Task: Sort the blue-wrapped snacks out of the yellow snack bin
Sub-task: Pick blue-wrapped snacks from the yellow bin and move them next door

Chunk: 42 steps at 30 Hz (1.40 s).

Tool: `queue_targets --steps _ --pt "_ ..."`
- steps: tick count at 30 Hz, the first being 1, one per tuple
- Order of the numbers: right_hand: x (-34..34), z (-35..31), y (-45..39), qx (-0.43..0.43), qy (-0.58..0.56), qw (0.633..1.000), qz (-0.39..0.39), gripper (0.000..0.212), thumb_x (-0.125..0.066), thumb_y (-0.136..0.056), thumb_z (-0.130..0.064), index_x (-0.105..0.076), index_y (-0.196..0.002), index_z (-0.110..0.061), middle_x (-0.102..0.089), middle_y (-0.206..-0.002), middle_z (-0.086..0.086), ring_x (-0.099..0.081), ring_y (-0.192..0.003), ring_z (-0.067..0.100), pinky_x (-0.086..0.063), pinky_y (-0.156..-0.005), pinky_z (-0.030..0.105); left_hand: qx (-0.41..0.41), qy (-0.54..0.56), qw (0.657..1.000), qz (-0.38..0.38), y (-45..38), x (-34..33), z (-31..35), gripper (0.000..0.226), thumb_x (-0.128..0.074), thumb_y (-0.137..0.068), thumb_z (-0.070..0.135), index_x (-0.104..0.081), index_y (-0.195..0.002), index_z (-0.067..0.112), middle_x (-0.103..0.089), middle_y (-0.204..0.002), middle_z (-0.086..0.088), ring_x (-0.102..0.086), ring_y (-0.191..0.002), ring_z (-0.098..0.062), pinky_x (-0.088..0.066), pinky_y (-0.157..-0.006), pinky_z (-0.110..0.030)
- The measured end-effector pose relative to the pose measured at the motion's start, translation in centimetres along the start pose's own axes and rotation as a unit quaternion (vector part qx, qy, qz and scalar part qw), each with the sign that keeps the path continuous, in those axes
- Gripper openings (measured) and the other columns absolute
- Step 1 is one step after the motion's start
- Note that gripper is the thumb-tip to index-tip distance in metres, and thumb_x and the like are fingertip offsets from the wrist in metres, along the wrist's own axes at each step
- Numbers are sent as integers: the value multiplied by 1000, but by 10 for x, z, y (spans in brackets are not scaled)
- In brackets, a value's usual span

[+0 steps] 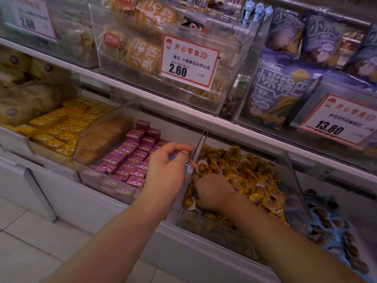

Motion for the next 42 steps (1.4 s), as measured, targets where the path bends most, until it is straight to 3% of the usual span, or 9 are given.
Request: queue_targets --steps 12,17,23,29,31,33,35,37,42 --pt "-2 12 -1 -14 -192 979 -63 44 -70 -76 -41 -63 -116 -25 -67 -92 -1 -62 -81 17 -56 -68 37 -20 19 1000 1 0 3 4 18 -56 -97 11 -71 -92 19 -71 -63 -1 -58 -55 -12 -40 -42 -15" --pt "15 25 18 -7 -382 918 -109 28 -78 -78 -33 -75 -105 -27 -66 -72 -20 -61 -64 -3 -45 -55 14 -25 14 1000 -7 0 1 5 17 -55 -97 12 -71 -95 19 -71 -65 -2 -58 -55 -11 -41 -41 -17" --pt "39 63 61 -78 -708 699 -66 29 -69 -89 -24 -71 -117 -21 -70 -94 25 -35 -33 8 -26 -32 15 -53 -10 998 -34 4 -13 2 20 -55 -98 15 -70 -92 28 -71 -68 -3 -59 -59 -17 -46 -47 -30" --pt "48 70 114 -94 -865 491 32 36 -66 -84 -33 -69 -118 -19 -69 -78 3 -29 -30 2 -22 -32 11 -35 -105 982 -153 28 -73 -23 35 -41 -88 74 -58 -104 48 -66 -79 11 -59 -59 -4 -49 -54 -29" --pt "45 68 126 -130 -827 540 85 34 -75 -81 -36 -72 -114 -27 -70 -77 6 -32 -30 4 -25 -31 13 111 -39 975 -190 32 -95 -38 52 -43 -75 83 -61 -108 47 -70 -94 10 -68 -72 -5 -53 -56 -26" --pt "43 67 133 -162 -709 673 139 35 -79 -80 -27 -72 -113 -35 -75 -84 3 -50 -38 6 -39 -36 17 225 77 948 -212 34 -111 -49 56 -56 -74 73 -65 -114 34 -73 -101 -2 -71 -75 -15 -54 -55 -31" --pt "44 69 134 -154 -604 764 163 44 -78 -84 -12 -68 -120 -34 -76 -102 -9 -72 -76 6 -57 -67 21 254 106 937 -214 30 -116 -55 47 -66 -78 56 -67 -115 26 -73 -104 -9 -70 -74 -20 -53 -54 -33" --pt "43 70 135 -131 -587 785 150 48 -75 -85 -7 -64 -126 -30 -72 -112 -18 -67 -103 -2 -51 -87 16 260 108 939 -199 26 -115 -59 35 -68 -85 38 -68 -113 19 -74 -101 -12 -70 -71 -20 -53 -52 -32" --pt "37 78 142 -172 -604 751 203 37 -63 -94 -7 -68 -114 -37 -74 -100 -21 -72 -73 17 -57 -63 26 258 99 945 -177 16 -110 -63 20 -57 -97 15 -65 -111 4 -71 -78 -12 -65 -57 -19 -51 -47 -27"
Point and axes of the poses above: each hand's wrist, its own y-axis away from the middle knuckle, its own x-axis out of the back of the hand, z = x × y, the point moved 5 cm from there along -y, towards the middle knuckle
